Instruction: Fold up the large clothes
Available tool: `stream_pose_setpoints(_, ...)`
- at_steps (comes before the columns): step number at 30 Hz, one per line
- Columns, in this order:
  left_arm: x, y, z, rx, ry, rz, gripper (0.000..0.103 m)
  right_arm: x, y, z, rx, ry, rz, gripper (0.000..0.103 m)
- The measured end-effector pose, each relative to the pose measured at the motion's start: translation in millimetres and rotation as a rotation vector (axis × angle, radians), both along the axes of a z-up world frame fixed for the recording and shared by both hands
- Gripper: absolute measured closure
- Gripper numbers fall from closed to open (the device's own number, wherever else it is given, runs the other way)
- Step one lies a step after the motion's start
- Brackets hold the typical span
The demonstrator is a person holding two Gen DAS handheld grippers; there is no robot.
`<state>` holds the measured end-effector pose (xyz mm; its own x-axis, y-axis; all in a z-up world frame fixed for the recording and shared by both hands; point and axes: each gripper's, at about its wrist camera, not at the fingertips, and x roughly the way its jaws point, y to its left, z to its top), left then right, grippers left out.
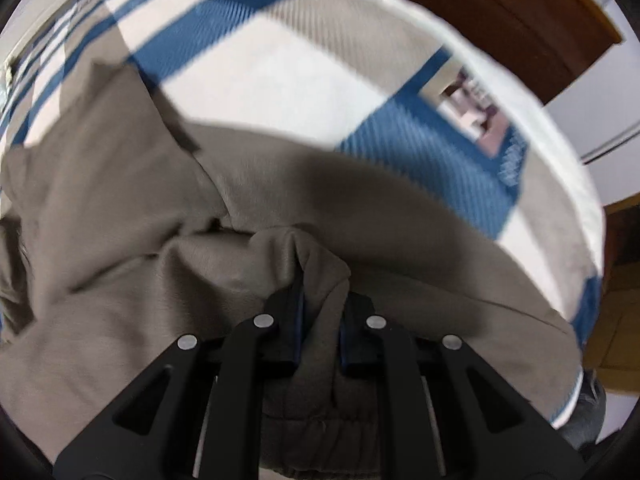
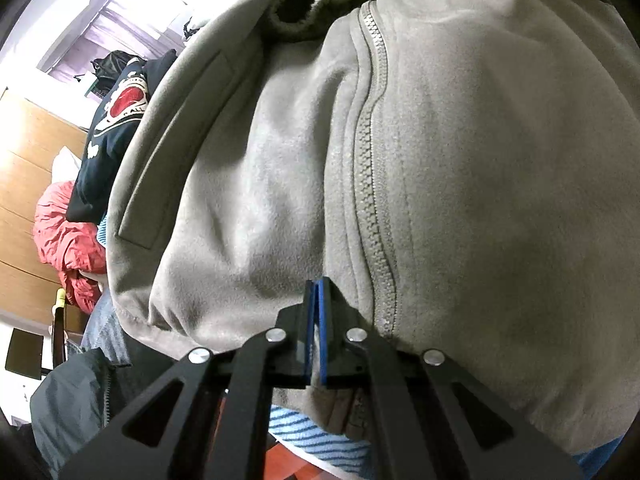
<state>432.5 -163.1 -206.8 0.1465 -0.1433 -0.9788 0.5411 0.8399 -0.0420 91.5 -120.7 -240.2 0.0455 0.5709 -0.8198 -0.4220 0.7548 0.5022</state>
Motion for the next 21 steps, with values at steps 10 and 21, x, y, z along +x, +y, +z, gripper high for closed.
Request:
stream_pose_setpoints(10,-31,25,29,0.013,-0.091,0.063,0.042,-1,1,1,0.014,-0.021,0.014,0.103)
stream_pose_setpoints(21,-167,128,70,-0.044,-0.202,0.235,0.034,-2,-21,2,0.133,-0.005,-0.027,0.103)
